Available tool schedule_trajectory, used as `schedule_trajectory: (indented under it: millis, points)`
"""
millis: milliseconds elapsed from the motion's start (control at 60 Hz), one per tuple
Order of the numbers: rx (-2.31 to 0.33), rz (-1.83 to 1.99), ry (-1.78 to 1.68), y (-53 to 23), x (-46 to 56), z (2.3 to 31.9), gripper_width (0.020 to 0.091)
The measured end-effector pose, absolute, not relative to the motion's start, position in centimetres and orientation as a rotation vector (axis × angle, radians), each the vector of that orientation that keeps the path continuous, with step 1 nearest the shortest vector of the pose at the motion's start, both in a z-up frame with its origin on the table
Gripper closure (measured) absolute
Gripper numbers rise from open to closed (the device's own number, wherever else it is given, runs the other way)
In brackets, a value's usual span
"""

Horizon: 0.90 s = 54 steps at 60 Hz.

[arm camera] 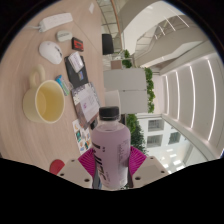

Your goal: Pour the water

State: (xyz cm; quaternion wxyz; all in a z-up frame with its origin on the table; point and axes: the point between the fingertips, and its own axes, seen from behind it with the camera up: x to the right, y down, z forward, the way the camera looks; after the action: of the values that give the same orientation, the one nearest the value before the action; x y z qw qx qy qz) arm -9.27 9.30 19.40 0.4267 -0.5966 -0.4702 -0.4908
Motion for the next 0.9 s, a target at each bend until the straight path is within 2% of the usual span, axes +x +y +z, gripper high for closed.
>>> schedule_trajectory:
  millis: [83, 250, 350, 500, 600, 700, 767, 800, 817, 833, 850, 900]
  points:
    - [-1.364, -1.416, -1.444, 10.5, -10.5, 16.8, 0.0713]
    - [-1.07, -1.676, -1.882, 10.9, -11.8, 15.8, 0.0713]
    - [-0.958, -1.715, -2.001, 10.6, -12.7, 14.8, 0.0713]
    - [-1.014, -1.65, -1.99, 10.6, -13.3, 13.9, 0.0712]
    - [-1.131, -1.506, -1.807, 11.4, -14.1, 14.7, 0.0713]
    - [-1.342, -1.244, -1.311, 12.1, -13.7, 19.3, 0.071]
    - [-1.469, -0.971, -0.972, 13.2, -12.6, 22.9, 0.0709]
    - [-1.522, -0.78, -0.797, 13.0, -11.9, 23.8, 0.0702]
    - [-1.55, -0.687, -0.719, 12.7, -11.4, 24.1, 0.0687]
    - [-1.584, -0.591, -0.615, 12.5, -10.7, 23.1, 0.0675]
    - [-1.611, -0.518, -0.58, 12.4, -10.1, 23.9, 0.0661]
    - [-1.675, -0.277, -0.379, 11.9, -8.9, 21.4, 0.0627]
